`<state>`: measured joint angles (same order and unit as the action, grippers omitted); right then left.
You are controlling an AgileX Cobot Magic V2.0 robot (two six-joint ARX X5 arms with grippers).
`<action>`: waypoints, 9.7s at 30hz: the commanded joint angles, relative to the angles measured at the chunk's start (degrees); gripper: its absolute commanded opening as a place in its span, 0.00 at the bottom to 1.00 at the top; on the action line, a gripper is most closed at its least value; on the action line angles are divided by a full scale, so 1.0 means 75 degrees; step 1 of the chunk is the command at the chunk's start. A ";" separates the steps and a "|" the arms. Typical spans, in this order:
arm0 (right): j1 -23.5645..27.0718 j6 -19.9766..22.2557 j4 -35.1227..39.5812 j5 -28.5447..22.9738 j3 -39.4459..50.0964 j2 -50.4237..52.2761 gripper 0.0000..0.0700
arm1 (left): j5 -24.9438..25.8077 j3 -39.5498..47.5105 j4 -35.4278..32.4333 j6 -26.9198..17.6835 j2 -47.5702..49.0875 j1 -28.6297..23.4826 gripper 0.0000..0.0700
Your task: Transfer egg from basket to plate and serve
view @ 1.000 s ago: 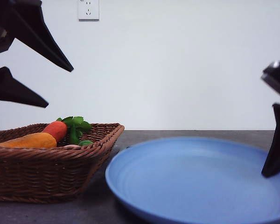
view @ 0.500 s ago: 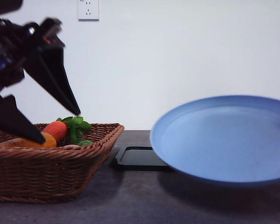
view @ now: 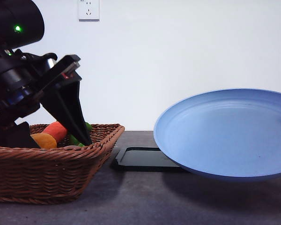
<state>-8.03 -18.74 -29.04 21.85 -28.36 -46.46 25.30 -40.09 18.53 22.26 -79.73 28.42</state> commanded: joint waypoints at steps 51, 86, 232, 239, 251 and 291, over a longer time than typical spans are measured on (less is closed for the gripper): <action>-0.0017 -0.1131 -0.0232 0.2894 -0.0134 -0.0623 0.00 | -0.0742 -0.2848 0.0132 -0.2744 -0.0317 0.2721 0.26; -0.0009 -0.0599 -0.1112 0.2202 -0.0140 -0.1135 0.00 | -0.1262 -0.4120 0.1894 -0.3282 -0.0900 0.2922 0.59; -0.3460 0.1416 0.4561 -0.5528 0.1099 0.0731 0.00 | -0.2978 0.5242 -0.1471 -0.2197 1.0609 -0.3488 0.00; -0.3459 0.1416 0.4561 -0.5528 0.1096 0.0731 0.00 | -0.2978 0.5321 -0.1240 -0.2069 1.0609 -0.3488 0.00; -0.3460 0.1416 0.4561 -0.5528 0.1097 0.0731 0.00 | -0.2978 0.5321 -0.1254 -0.2070 1.0609 -0.3488 0.00; 0.0958 0.2273 0.3240 -0.2625 0.3301 0.5831 0.00 | -0.2975 0.5321 -0.1255 -0.2069 1.0609 -0.3488 0.00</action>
<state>-1.00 -2.25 -4.79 1.96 -3.88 -2.99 3.08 -1.78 9.78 6.68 -0.30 2.37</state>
